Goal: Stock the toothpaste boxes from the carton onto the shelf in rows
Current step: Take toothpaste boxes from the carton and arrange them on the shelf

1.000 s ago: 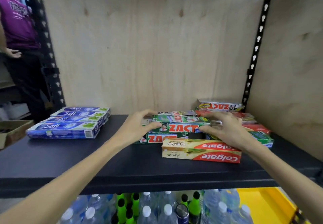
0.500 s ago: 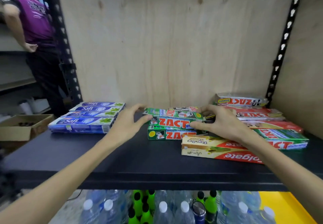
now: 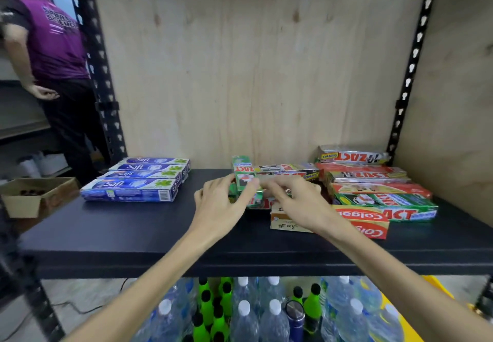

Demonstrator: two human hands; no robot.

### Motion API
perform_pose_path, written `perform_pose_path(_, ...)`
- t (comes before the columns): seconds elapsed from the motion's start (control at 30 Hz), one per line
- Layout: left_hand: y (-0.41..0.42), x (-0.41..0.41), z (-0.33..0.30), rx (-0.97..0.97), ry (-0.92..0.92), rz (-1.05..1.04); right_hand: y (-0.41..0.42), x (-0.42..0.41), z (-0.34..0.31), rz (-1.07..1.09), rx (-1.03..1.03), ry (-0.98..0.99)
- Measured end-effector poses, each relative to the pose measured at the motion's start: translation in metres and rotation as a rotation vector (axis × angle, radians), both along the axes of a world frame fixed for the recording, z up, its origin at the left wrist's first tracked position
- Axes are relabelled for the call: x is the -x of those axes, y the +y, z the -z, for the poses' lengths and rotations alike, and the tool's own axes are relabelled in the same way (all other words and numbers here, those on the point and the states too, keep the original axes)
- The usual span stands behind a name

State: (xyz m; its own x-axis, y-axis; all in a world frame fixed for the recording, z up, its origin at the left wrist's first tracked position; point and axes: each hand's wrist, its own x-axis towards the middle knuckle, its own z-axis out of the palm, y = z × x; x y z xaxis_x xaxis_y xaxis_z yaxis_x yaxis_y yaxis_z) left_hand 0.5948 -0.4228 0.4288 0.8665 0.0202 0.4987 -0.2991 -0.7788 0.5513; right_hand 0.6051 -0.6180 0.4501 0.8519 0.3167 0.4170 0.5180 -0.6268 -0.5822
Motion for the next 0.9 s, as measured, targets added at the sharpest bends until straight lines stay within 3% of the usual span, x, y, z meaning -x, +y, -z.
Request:
perform_pose_path(0.13,0.012,-0.003,-0.015,-0.112,0.086,-0.035,0.005,-0.012,-0.003,-0.146,0.020,0.074)
perform_pose_path(0.23,0.029,-0.014,-0.019,-0.162,0.098,-0.032,0.004,-0.029,-0.005,-0.073,0.016,-0.001)
perform_pose_path(0.33,0.052,-0.023,-0.022,-0.027,0.194,0.081,0.001,-0.052,-0.013,0.070,0.075,-0.129)
perform_pose_path(0.43,0.074,-0.034,-0.022,0.045,0.178,0.109,-0.001,-0.078,-0.020,0.160,0.226,-0.137)
perform_pose_path(0.6,0.084,-0.050,-0.015,0.026,0.126,0.133,-0.006,-0.111,-0.019,0.091,0.319,-0.086)
perform_pose_path(0.77,0.092,-0.070,-0.018,0.147,0.170,0.162,-0.012,-0.131,-0.021,-0.004,0.381,-0.132)
perform_pose_path(0.9,0.102,-0.105,-0.043,0.046,0.135,0.067,-0.002,-0.150,-0.036,-0.033,0.297,-0.143)
